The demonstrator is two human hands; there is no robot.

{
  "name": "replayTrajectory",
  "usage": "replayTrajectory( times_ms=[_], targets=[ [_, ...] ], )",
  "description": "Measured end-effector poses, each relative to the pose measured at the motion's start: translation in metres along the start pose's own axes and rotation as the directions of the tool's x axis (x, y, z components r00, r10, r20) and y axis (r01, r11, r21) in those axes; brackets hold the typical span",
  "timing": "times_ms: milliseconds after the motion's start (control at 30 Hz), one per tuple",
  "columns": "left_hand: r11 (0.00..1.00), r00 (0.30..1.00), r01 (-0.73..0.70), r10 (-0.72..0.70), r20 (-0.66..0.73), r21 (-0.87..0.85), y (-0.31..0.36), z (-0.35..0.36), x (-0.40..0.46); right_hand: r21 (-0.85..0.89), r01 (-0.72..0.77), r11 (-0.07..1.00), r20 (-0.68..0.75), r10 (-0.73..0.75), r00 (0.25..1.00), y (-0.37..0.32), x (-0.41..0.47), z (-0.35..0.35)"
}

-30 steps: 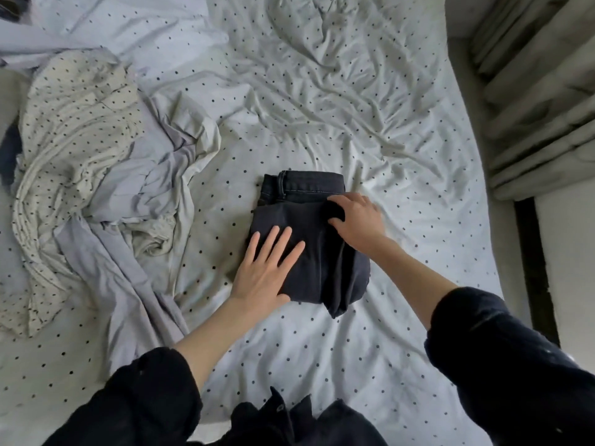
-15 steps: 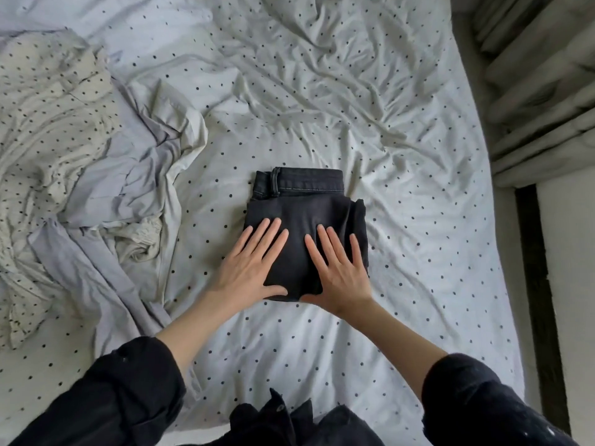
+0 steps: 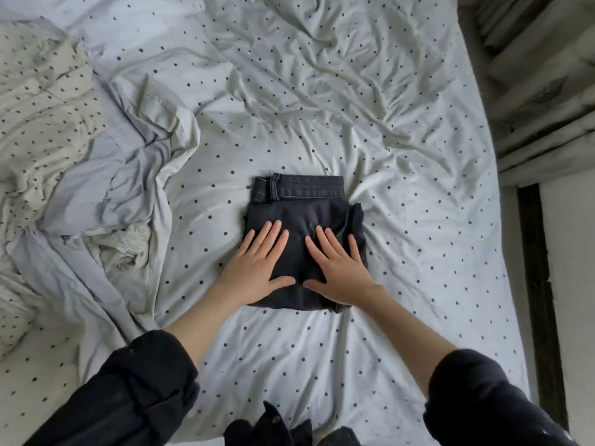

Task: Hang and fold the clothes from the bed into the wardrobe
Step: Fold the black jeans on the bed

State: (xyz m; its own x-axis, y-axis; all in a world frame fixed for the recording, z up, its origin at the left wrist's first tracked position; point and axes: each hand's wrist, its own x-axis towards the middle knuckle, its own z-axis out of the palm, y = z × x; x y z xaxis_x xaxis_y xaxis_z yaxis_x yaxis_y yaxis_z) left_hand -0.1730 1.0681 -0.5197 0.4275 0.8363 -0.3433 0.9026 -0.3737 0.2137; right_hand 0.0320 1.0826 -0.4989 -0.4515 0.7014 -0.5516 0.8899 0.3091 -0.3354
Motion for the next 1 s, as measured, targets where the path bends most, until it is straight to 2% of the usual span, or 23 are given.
replayTrajectory(
  times_ms=[33,67,100,133,167,200,233,267,300,333,367,400,500,700,1000],
  targets=[
    [0.992,1.0,-0.01,0.006,-0.03,-0.126,0.001,-0.006,-0.004,0.178,0.016,0.984,-0.088,0.0,0.996,0.0,-0.006,-0.006],
    [0.964,0.995,-0.021,-0.006,-0.1,-0.264,0.002,-0.012,-0.01,0.357,0.041,0.933,-0.234,0.048,0.971,0.001,-0.012,-0.011],
    [0.927,0.976,-0.023,-0.062,-0.211,-0.376,0.002,-0.018,-0.016,0.475,0.053,0.879,-0.388,0.155,0.908,0.002,-0.019,-0.013],
    [0.89,0.939,-0.009,-0.149,-0.311,-0.455,0.001,-0.022,-0.022,0.536,0.038,0.844,-0.507,0.286,0.813,0.004,-0.026,-0.015],
    [0.853,0.894,0.04,-0.263,-0.362,-0.52,0.002,-0.027,-0.026,0.584,-0.014,0.812,-0.553,0.41,0.725,0.006,-0.032,-0.017],
    [0.796,0.844,0.113,-0.392,-0.365,-0.595,0.002,-0.031,-0.029,0.649,-0.081,0.756,-0.53,0.525,0.666,0.009,-0.036,-0.018],
    [0.705,0.788,0.21,-0.532,-0.31,-0.678,0.0,-0.035,-0.028,0.739,-0.147,0.658,-0.429,0.627,0.65,0.013,-0.036,-0.018],
    [0.567,0.734,0.311,-0.653,-0.186,-0.763,-0.002,-0.037,-0.027,0.831,-0.207,0.516,-0.267,0.697,0.666,0.019,-0.035,-0.018],
    [0.397,0.693,0.41,-0.721,-0.003,-0.821,-0.008,-0.037,-0.023,0.906,-0.246,0.346,-0.085,0.715,0.694,0.027,-0.032,-0.018],
    [0.239,0.67,0.474,-0.722,0.171,-0.847,-0.014,-0.038,-0.019,0.951,-0.254,0.178,0.068,0.679,0.731,0.034,-0.03,-0.019],
    [0.126,0.662,0.509,-0.69,0.293,-0.852,-0.021,-0.038,-0.017,0.968,-0.246,0.048,0.165,0.615,0.771,0.04,-0.029,-0.019],
    [0.048,0.659,0.521,-0.657,0.366,-0.852,-0.028,-0.038,-0.015,0.971,-0.238,-0.024,0.212,0.552,0.807,0.045,-0.028,-0.019],
    [-0.086,0.669,0.53,-0.569,0.479,-0.844,-0.04,-0.045,-0.009,0.963,-0.257,-0.076,0.265,0.417,0.87,0.057,-0.026,-0.023],
    [-0.192,0.727,0.564,-0.345,0.593,-0.803,-0.048,-0.049,-0.006,0.92,-0.384,-0.083,0.389,0.329,0.861,0.07,-0.017,-0.03],
    [-0.189,0.681,0.561,-0.449,0.579,-0.806,-0.046,-0.048,0.002,0.882,-0.463,-0.092,0.471,0.122,0.873,0.089,-0.016,-0.037]
  ],
)
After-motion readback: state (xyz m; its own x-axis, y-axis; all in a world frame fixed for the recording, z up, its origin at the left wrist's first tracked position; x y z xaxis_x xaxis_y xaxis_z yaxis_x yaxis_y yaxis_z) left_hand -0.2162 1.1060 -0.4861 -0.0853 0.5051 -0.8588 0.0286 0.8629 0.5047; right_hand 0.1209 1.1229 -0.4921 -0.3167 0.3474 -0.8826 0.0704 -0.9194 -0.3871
